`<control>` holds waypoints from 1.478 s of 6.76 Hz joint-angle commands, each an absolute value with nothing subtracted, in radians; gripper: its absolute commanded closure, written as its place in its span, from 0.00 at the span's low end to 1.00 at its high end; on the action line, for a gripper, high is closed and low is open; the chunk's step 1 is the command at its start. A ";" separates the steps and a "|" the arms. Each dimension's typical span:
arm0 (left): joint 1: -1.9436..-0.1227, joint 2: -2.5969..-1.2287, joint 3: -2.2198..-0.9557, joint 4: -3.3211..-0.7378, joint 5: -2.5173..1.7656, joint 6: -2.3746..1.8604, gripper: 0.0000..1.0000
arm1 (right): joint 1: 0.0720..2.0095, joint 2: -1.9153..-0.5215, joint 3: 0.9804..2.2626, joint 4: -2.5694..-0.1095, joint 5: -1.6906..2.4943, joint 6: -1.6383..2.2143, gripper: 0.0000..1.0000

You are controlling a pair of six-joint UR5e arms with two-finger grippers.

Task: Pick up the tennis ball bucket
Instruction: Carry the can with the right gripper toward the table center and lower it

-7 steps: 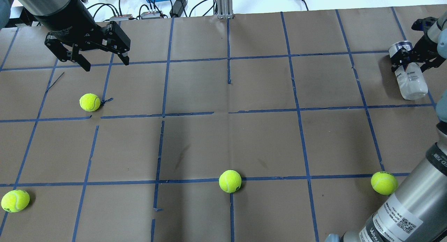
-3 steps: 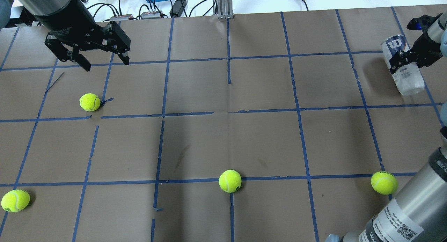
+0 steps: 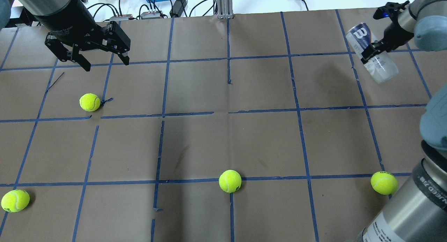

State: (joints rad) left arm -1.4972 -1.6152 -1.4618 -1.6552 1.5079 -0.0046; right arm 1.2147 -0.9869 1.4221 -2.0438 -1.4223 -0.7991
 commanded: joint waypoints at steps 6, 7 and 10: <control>-1.496 -1.615 -1.462 -1.655 1.508 -0.003 0.00 | 1.909 -0.980 1.439 -2.168 -1.437 -1.088 0.21; -1.496 -1.615 -1.462 -1.655 1.508 -0.003 0.00 | 1.974 -0.968 1.450 -2.177 -1.512 -1.098 0.33; -1.496 -1.615 -1.463 -1.655 1.508 -0.003 0.00 | 1.999 -0.959 1.500 -2.247 -1.520 -1.092 0.24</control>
